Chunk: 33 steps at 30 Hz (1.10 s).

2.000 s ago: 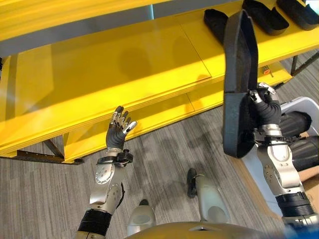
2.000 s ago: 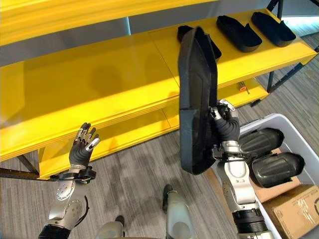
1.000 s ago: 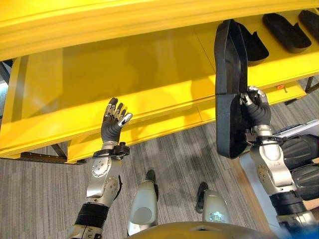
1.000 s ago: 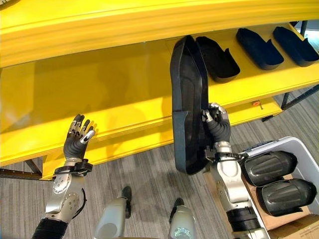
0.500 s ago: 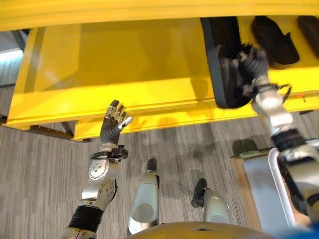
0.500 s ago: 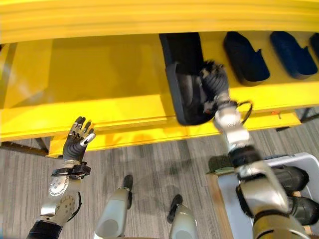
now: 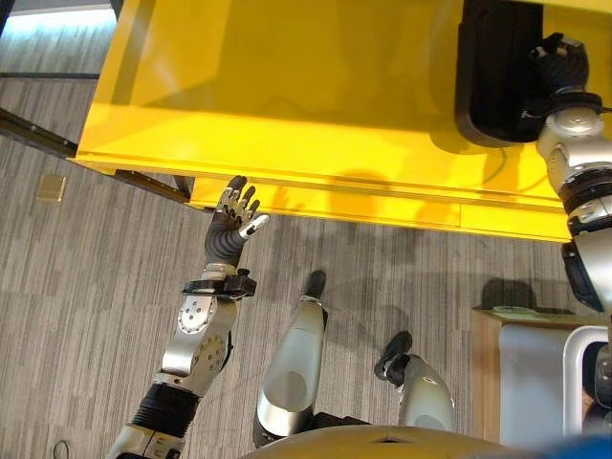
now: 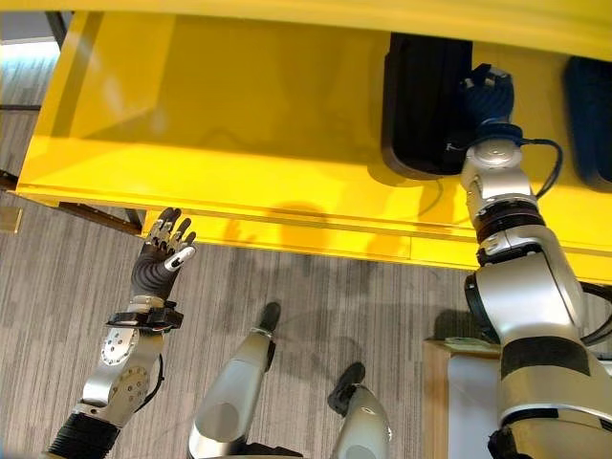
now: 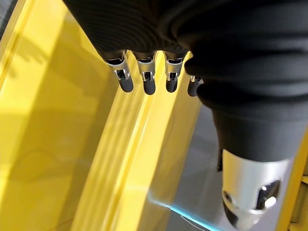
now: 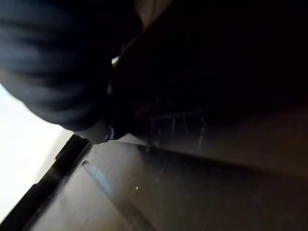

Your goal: Move parts from the plastic box to the shelf.

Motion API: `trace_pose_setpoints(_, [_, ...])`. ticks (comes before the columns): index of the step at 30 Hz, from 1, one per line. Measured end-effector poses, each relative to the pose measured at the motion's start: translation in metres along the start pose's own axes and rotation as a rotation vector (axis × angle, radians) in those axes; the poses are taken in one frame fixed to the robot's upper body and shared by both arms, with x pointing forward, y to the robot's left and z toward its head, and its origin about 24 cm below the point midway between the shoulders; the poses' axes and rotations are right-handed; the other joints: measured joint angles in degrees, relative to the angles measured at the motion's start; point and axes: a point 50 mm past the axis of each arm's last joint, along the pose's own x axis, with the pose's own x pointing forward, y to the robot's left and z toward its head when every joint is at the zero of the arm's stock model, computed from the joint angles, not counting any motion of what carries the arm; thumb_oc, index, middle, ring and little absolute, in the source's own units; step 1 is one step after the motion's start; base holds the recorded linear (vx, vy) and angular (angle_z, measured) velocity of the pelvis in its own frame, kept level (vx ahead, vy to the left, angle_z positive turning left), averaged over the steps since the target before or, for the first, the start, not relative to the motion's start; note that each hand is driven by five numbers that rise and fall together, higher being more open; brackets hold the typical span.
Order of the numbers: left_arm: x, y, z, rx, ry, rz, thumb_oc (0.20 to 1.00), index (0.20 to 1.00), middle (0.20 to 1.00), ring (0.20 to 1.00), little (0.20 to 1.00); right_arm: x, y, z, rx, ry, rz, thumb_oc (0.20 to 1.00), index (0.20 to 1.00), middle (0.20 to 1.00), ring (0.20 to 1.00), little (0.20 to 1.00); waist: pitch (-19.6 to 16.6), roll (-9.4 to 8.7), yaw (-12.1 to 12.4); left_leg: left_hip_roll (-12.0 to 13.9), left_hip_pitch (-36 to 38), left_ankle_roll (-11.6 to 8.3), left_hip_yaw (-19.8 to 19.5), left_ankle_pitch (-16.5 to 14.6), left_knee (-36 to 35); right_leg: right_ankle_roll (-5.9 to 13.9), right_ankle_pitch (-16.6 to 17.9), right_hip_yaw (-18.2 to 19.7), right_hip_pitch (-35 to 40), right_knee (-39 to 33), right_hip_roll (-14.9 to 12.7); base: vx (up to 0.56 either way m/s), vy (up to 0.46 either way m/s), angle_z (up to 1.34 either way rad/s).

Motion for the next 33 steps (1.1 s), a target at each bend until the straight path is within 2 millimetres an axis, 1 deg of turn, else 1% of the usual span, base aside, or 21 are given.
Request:
trace_pose_setpoints(3, [0.003,-0.003,0.002,0.0,-0.007,-0.011,1.0,1.0,1.0,1.0,1.0,0.002,-0.009,-0.001,0.001,0.026,-0.042,0.2,0.2,0.2,0.2,0.2,0.0,0.02,-0.1,-0.8,-1.0,0.19,-0.9,0.1,0.3,0.32,-0.2,-1.3,0.0,0.1,-0.6,0.06,-0.017,0.2])
trace_pose_setpoints(6, [0.006,-0.01,0.001,-0.004,-0.008,-0.044,1.0,1.0,1.0,1.0,1.0,0.002,-0.027,-0.012,0.023,0.094,-0.108,0.2,0.2,0.2,0.2,0.2,0.0,0.11,0.2,-2.0,-1.8,0.34,-1.9,-0.1,1.2,0.68,-1.4,-1.5,-0.2,1.5,-1.5,0.02,0.002,0.27])
trace_pose_setpoints(9, [0.006,-0.011,0.001,-0.005,-0.008,-0.047,1.0,1.0,1.0,1.0,1.0,0.002,-0.029,-0.01,0.037,0.093,-0.119,0.2,0.2,0.2,0.2,0.2,0.0,0.16,0.4,-2.3,-3.2,0.42,-1.9,0.0,1.7,0.85,-1.3,-1.5,-1.4,1.5,-1.8,0.0,0.006,0.02])
trace_pose_setpoints(10, [0.007,-0.012,0.001,-0.005,-0.008,-0.052,1.0,1.0,1.0,1.0,1.0,0.002,-0.03,-0.013,0.029,0.104,-0.122,0.2,0.2,0.2,0.2,0.2,0.0,0.2,0.5,-2.4,-3.6,0.44,-2.0,0.0,2.0,0.9,-1.3,-1.5,-1.5,1.5,-1.8,0.0,0.0,0.0])
trace_pose_setpoints(17, [0.011,-0.018,0.002,-0.008,-0.013,-0.077,1.0,1.0,1.0,1.0,1.0,0.002,-0.04,-0.015,0.006,0.119,-0.15,0.2,0.2,0.2,0.2,0.2,-0.1,0.41,1.5,-2.7,-3.8,0.43,-2.6,0.0,2.1,0.92,-1.3,-2.3,-1.2,1.7,-2.0,0.01,0.01,0.05])
trace_pose_setpoints(24, [0.009,-0.021,-0.001,-0.011,-0.001,-0.085,1.0,1.0,1.0,1.0,1.0,0.002,-0.052,-0.014,-0.017,0.116,-0.181,0.2,0.2,0.2,0.2,0.2,-0.2,0.58,1.5,-3.7,-5.1,0.86,-3.1,0.3,2.4,1.17,-1.2,-3.0,-1.8,1.7,-2.8,0.0,0.007,0.07])
trace_pose_setpoints(29, [0.012,-0.021,0.001,-0.011,-0.013,-0.07,1.0,1.0,1.0,1.0,1.0,0.002,-0.054,-0.016,-0.074,0.116,-0.197,0.2,0.2,0.2,0.2,0.2,-0.2,0.6,1.5,-3.7,-5.2,0.9,-3.2,0.3,2.4,1.33,-1.1,-3.2,-1.8,1.7,-2.8,0.0,0.0,0.0])
trace_pose_setpoints(33, [0.012,-0.021,0.001,-0.011,-0.01,-0.065,1.0,1.0,1.0,1.0,1.0,0.001,-0.064,-0.015,-0.093,0.119,-0.231,0.2,0.2,0.2,0.2,0.2,-0.2,0.62,1.6,-3.8,-5.3,0.96,-3.3,0.4,2.4,1.35,-1.1,-3.3,-1.8,1.6,-2.8,0.0,0.0,0.0])
